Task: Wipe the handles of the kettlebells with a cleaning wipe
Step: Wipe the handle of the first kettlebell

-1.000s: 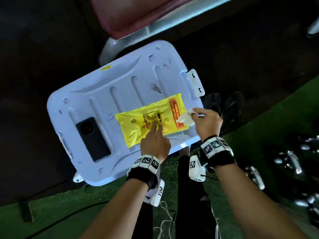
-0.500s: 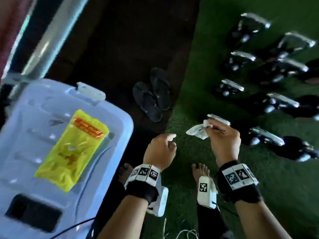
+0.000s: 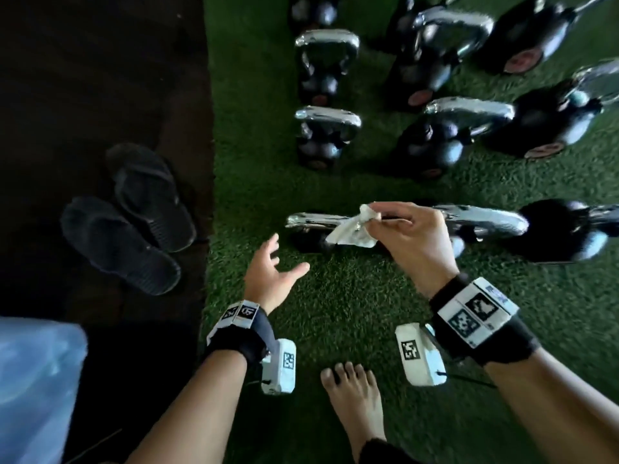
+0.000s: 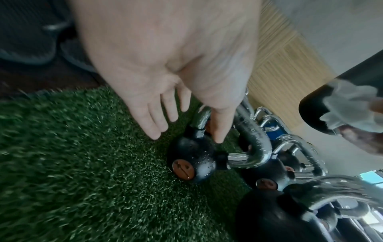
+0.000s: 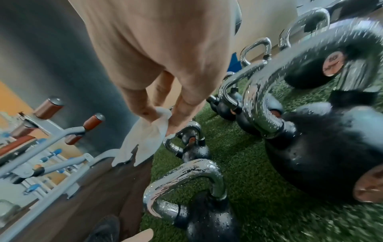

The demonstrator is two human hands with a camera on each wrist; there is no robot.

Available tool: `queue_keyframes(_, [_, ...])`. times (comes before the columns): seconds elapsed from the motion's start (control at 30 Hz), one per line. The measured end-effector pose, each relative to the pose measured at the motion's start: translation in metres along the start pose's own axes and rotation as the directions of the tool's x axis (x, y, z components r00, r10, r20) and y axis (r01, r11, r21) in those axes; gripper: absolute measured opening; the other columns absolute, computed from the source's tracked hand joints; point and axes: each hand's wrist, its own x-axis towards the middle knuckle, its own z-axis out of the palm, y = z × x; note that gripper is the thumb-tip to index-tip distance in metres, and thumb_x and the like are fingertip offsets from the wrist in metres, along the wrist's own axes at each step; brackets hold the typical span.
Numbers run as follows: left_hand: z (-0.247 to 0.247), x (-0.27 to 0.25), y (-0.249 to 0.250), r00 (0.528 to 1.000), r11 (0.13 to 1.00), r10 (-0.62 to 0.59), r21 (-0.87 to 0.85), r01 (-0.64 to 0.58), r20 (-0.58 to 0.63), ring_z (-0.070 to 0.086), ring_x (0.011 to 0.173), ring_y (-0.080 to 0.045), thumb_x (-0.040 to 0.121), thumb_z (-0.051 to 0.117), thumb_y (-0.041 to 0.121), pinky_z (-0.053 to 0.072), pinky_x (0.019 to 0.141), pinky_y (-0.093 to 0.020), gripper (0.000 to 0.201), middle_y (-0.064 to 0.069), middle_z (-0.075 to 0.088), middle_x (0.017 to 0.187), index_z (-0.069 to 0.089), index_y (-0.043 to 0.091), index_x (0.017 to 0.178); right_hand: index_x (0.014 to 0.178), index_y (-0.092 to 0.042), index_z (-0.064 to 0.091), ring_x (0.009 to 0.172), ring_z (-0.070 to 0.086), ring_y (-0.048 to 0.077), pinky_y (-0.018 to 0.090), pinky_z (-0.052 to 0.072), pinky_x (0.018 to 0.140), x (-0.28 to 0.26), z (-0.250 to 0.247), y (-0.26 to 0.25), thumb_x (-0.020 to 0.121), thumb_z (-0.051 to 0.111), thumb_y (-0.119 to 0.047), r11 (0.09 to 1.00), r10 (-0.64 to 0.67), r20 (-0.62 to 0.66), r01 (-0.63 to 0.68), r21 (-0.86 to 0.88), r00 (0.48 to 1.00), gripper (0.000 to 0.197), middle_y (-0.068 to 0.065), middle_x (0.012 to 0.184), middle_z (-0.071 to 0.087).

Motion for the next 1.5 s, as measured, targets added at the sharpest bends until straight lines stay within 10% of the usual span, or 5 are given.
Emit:
queue_keyframes(0.27, [0.046,0.090,-0.035,0.935,0.930,0.352,-0.097,-0.355,-0.042,0.063,0.113,0.001,0.050,0.093,0.064,0.052,0.104,-0.038,0.081,0.018,0.070,0.119,0.061,0.038,0.120,0.103,-0.020,0.080,0.086,0.075,0.013,0.032,0.063,0.076,0.032,0.026,0.047,0.075,0.083,-0.005,0.951,-0.279,0.052,0.268,0.155,0.959,0.032,-0.003,0.102,0.076])
queue_keyframes(0.5, [0.058,0.124,-0.048,0.825,0.811,0.561,-0.150,-0.565,-0.070,0.073,0.106,-0.015,0.060,0.097,0.045,0.057,0.096,-0.046,0.064,0.004,0.078,0.109,0.073,0.020,0.113,0.093,-0.018,0.083,0.088,0.069,0.006,0.022,0.058,0.077,0.049,0.045,0.063,0.076,0.074,0.006,0.628,-0.752,0.095,0.753,-0.194,0.652,0.031,-0.006,0.099,0.071])
queue_keyframes(0.73, [0.057,0.123,-0.046,0.801,0.797,0.591,-0.087,-0.598,-0.089,0.073,0.092,-0.003,0.058,0.096,0.048,0.058,0.080,-0.023,0.053,0.011,0.078,0.097,0.072,0.030,0.101,0.080,-0.008,0.079,0.082,0.066,0.016,0.030,0.057,0.071,0.053,0.072,0.065,0.076,0.073,-0.002,0.482,-0.819,0.173,0.820,-0.309,0.547,0.010,0.004,0.097,0.064])
queue_keyframes(1.0, [0.058,0.126,-0.049,0.787,0.788,0.612,-0.022,-0.615,-0.079,0.072,0.087,-0.001,0.057,0.089,0.066,0.050,0.070,-0.011,0.051,0.013,0.077,0.092,0.070,0.037,0.094,0.088,-0.006,0.076,0.089,0.060,0.027,0.043,0.054,0.075,0.049,0.082,0.075,0.087,0.068,-0.003,0.508,-0.754,0.271,0.793,-0.336,0.598,0.009,0.010,0.096,0.066])
queue_keyframes(1.5, [0.061,0.125,-0.050,0.814,0.813,0.579,-0.034,-0.581,-0.054,0.070,0.111,-0.008,0.064,0.093,0.057,0.056,0.098,-0.043,0.066,0.010,0.076,0.114,0.069,0.027,0.118,0.103,-0.014,0.079,0.088,0.059,0.017,0.032,0.056,0.073,0.052,0.052,0.131,0.084,0.079,-0.009,0.545,-0.818,-0.019,0.763,-0.349,0.575,0.020,-0.004,0.099,0.064])
